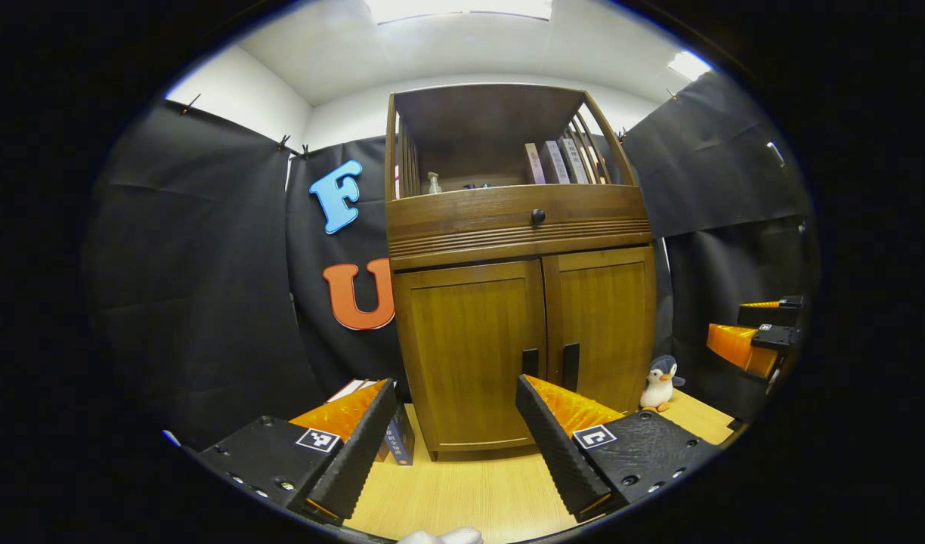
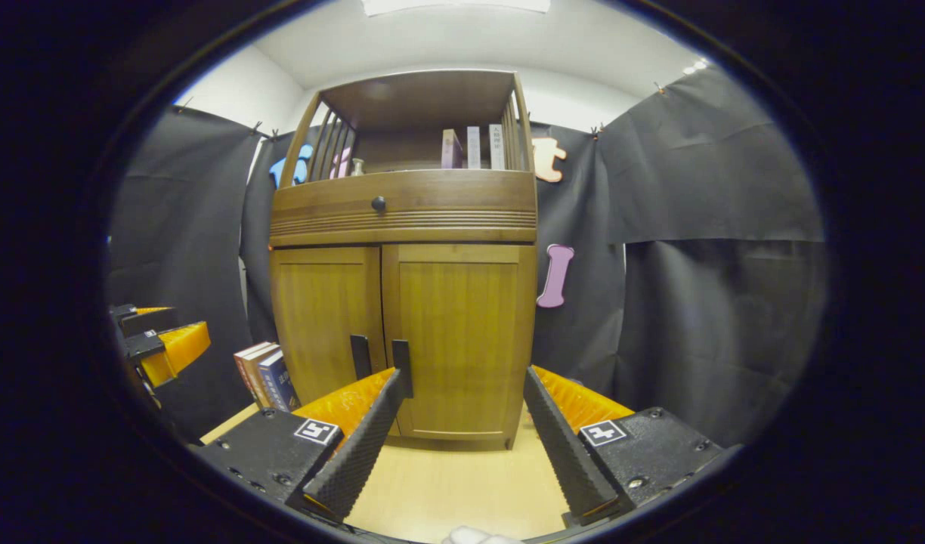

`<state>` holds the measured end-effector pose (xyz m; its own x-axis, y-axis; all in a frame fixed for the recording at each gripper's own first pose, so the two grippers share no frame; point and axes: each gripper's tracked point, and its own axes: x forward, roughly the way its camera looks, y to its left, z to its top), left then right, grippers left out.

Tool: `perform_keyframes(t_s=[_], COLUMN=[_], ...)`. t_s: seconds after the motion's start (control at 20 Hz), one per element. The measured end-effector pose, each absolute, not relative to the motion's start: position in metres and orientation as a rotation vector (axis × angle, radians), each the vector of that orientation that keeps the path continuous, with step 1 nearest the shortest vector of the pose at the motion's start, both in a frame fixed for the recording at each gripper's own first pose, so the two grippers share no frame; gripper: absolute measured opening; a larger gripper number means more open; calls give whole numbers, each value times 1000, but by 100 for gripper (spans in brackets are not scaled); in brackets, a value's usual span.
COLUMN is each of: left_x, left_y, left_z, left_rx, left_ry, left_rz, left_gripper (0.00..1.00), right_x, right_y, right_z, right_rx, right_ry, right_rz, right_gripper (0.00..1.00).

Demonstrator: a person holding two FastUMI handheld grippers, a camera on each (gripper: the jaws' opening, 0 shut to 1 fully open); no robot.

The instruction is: Open the right door of the double-door shoe cabinet with the right hand, and open the left door with the left hand.

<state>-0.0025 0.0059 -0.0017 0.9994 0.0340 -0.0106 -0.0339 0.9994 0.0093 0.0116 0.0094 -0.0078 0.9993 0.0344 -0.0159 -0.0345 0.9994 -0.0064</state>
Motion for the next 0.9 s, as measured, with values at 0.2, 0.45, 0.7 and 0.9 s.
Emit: perform_keyframes(t_s=[0.2,0.45,0.7,0.9], left_x=[-4,-7,-17,-29], left_y=[9,13,26,37], left_z=[-3,-16,-27,-32], left_rx=[4,-2,5,-11], left_ry=[10,36,75,99], left_rz=[42,53,83,136], left_gripper=[96,96,96,96], right_x=[23,55,104,148], right_y=[9,12,32,61], right_z=[-16,-33,-61,-80], right_rx=[-18,-51,-97,-94], right_ry=[25,33,59,78], right_rz=[33,30,61,116], right_gripper=[100,100,100,100])
